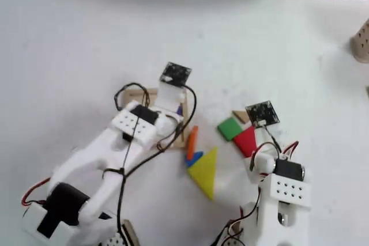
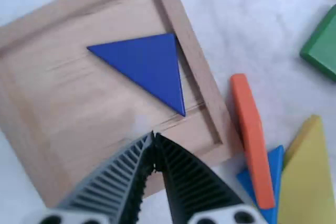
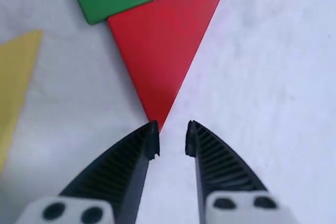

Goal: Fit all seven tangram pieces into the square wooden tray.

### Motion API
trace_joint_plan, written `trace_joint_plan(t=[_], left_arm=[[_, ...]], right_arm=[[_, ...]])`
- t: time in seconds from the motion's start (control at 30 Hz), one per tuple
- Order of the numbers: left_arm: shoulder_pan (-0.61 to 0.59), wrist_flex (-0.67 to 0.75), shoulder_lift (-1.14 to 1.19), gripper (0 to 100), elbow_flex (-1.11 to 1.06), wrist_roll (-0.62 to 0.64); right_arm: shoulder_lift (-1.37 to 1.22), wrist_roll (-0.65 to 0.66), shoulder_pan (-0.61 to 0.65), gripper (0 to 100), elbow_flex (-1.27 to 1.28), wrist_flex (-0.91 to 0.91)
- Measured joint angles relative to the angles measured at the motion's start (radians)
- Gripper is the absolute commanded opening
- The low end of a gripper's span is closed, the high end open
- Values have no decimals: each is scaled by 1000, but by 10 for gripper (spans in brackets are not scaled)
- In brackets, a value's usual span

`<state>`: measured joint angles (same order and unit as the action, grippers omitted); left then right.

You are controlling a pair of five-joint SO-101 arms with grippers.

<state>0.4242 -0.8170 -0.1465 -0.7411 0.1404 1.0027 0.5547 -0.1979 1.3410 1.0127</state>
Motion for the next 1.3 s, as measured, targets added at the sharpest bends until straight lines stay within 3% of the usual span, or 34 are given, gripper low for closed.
trace_joint_plan(t=[0.33, 0.5, 0.8, 1.3], left_arm=[[5, -18, 330, 23, 245, -3], [5, -15, 342, 23, 269, -8], [-32, 167, 353, 23, 267, 34], [-35, 167, 258, 23, 199, 63]], right_arm=[[0, 0, 0, 87, 0, 0], [0, 0, 0, 87, 0, 0], [0, 0, 0, 87, 0, 0], [0, 0, 0, 87, 0, 0]])
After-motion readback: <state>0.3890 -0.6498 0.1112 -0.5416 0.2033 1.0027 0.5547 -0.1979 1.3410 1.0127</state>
